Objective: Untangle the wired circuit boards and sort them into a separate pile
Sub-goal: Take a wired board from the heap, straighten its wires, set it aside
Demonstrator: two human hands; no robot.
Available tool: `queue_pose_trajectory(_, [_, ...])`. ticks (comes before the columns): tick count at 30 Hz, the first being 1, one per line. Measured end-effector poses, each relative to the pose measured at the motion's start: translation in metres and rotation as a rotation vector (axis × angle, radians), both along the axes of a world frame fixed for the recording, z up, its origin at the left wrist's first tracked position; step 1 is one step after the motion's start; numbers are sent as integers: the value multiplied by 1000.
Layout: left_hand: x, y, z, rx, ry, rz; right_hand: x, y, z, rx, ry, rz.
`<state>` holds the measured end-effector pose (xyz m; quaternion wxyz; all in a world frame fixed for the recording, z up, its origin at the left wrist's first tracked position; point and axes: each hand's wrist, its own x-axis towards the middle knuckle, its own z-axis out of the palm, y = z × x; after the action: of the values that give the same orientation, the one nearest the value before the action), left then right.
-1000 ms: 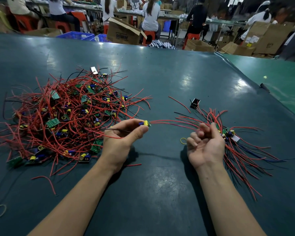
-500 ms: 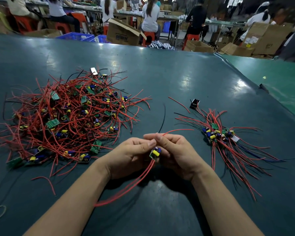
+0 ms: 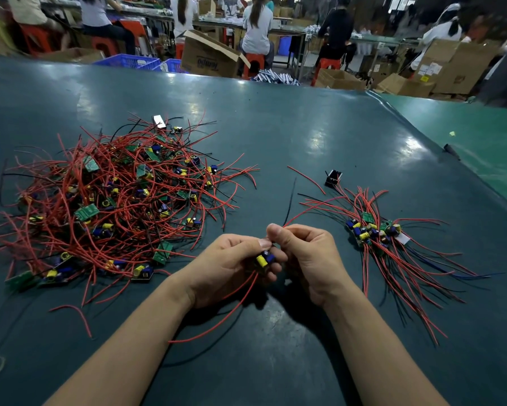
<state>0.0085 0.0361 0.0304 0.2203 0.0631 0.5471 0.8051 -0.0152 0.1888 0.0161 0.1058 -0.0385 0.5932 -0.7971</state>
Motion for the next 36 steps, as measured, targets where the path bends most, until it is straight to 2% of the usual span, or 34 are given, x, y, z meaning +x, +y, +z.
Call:
queue_pose_trajectory(4, [1,0,2,-20,32,18,0,0,5,65,38,-112])
queue_pose_trajectory(9, [3,0,3,-23,45,-10,-8,14,12,-117,11,-324])
queue_pose_trajectory(14, [5,-2,5,-51,71,-76,-8,16,14,-282,-250,-187])
queue_pose_trajectory(19, [6,-4,5,-49,53,-89,-10,18,16,-237,-181,-280])
queue_pose_trajectory(24, [5,-2,4,-49,55,-99,-9,19,17,-487,-345,-201])
queue_pose_trajectory(29, [5,-4,3,-49,60,-133,-8,15,16,-335,-214,-353])
queue_pose_trajectory(36, [2,-3,1,-67,74,-128,-10,16,16,-430,-200,-445])
